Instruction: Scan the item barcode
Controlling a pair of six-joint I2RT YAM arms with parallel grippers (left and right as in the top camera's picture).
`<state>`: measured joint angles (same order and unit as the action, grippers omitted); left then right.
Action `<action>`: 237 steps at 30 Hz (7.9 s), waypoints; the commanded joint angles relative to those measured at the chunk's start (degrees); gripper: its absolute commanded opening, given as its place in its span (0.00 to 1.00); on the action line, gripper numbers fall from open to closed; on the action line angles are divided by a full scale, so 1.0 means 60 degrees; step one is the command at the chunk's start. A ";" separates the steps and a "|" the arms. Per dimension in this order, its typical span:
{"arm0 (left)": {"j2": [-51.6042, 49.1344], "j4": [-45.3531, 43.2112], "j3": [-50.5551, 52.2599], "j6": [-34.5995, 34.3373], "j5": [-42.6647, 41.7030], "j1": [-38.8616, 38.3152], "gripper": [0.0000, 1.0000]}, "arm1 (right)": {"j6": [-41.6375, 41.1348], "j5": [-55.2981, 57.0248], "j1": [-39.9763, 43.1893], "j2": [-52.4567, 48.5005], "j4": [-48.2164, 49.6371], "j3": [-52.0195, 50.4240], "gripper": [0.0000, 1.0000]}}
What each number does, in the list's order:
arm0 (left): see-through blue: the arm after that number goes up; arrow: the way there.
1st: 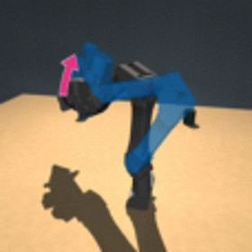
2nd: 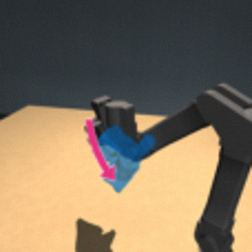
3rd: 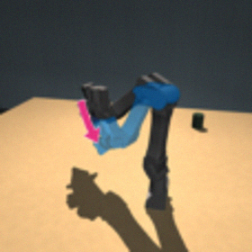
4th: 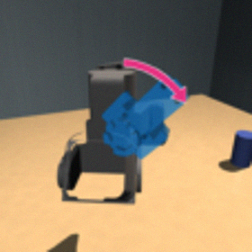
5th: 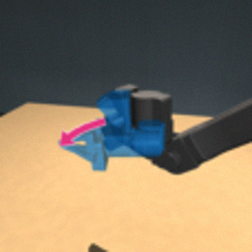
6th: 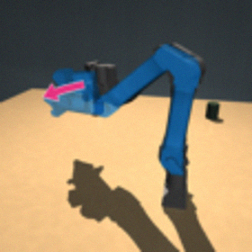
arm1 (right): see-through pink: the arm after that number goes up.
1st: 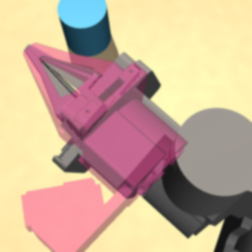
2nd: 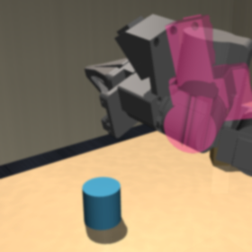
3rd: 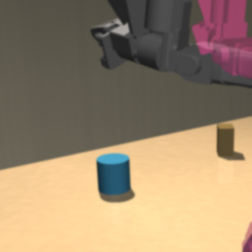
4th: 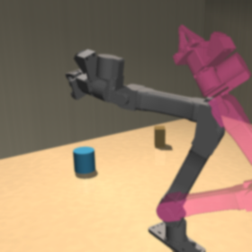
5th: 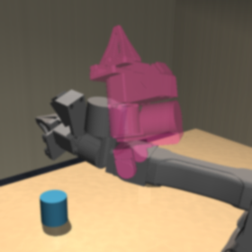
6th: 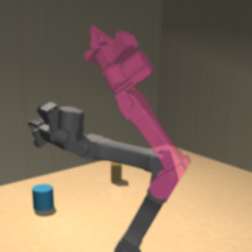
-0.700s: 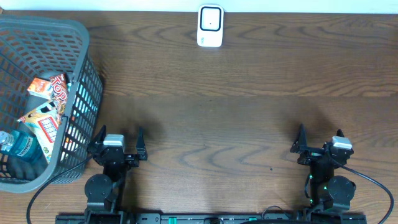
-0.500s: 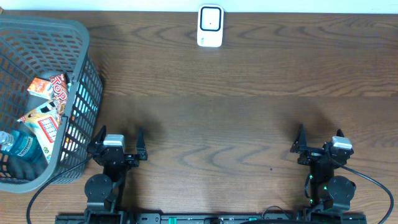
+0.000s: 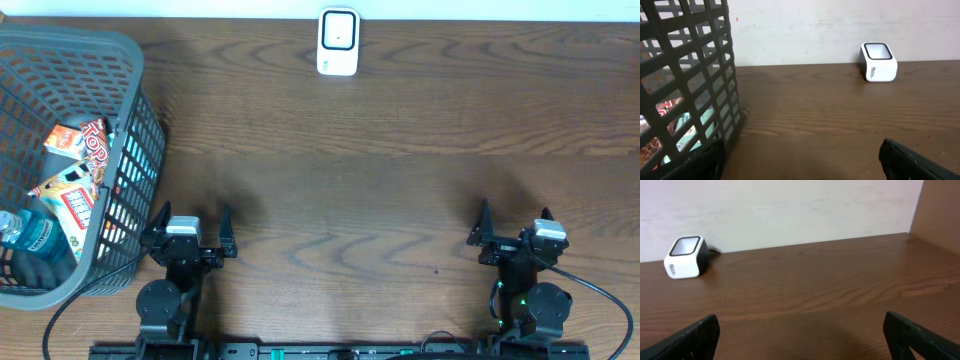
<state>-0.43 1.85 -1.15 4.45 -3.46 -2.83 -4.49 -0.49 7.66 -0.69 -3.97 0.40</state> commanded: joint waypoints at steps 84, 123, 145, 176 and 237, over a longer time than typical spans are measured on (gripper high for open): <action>0.0025 0.0328 0.0153 -0.0073 0.0022 -0.0015 0.98 | -0.0025 -0.0084 0.0062 0.0058 -0.0029 -0.0015 0.99; -0.8247 0.4896 -1.1420 -0.1184 -0.5038 -0.0015 0.98 | -0.0025 -0.0084 0.0062 0.0058 -0.0029 -0.0015 0.99; -1.2801 1.0477 -1.6841 -0.8783 0.0663 0.5348 0.98 | -0.0025 -0.0084 0.0062 0.0058 -0.0029 -0.0015 0.99; -1.6717 1.2754 -1.6673 -0.6102 0.3093 0.8167 0.98 | -0.0025 -0.0084 0.0062 0.0051 -0.0029 -0.0015 0.99; -1.6870 1.0083 -1.3672 -0.6244 0.2900 0.8506 0.59 | -0.0025 -0.0084 0.0062 0.0051 -0.0029 -0.0015 0.99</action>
<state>-100.71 60.90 -82.96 -33.17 17.65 47.90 -4.49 -0.51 7.70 -0.69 -3.99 0.40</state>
